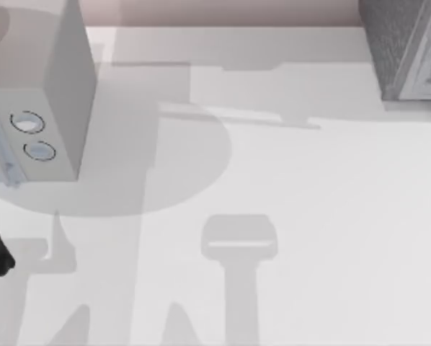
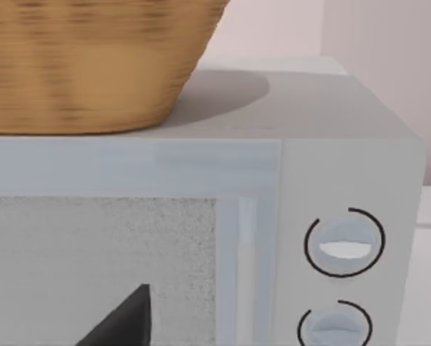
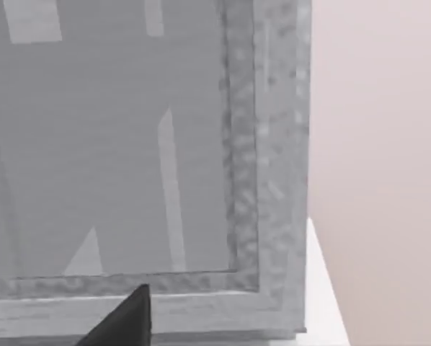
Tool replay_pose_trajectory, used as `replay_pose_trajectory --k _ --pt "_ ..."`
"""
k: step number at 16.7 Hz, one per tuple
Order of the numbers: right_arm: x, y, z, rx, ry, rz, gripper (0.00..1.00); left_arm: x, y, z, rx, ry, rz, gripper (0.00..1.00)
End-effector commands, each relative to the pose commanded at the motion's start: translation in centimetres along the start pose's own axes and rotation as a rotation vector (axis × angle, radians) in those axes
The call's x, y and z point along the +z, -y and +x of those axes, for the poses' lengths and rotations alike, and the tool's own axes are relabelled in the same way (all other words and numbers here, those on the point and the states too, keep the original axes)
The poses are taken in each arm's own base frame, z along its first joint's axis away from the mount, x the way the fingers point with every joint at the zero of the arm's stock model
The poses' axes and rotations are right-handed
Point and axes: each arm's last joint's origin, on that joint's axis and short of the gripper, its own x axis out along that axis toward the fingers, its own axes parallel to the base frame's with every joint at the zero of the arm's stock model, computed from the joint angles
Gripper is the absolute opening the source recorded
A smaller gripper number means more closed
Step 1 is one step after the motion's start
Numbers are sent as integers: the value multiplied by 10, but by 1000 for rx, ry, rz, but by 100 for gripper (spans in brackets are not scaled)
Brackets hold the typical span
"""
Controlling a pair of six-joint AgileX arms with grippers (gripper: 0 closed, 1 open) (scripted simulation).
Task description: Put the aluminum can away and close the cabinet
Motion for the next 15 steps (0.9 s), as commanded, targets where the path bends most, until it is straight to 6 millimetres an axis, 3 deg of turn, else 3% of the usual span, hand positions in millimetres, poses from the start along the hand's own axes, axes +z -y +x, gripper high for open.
replay_pose_trajectory --k 8,15 --pt "83 24 15 0 7 -15 100 0 0 0 0 0 0 100" --pt "176 17 11 5 40 -99 100 0 0 0 0 0 0 100"
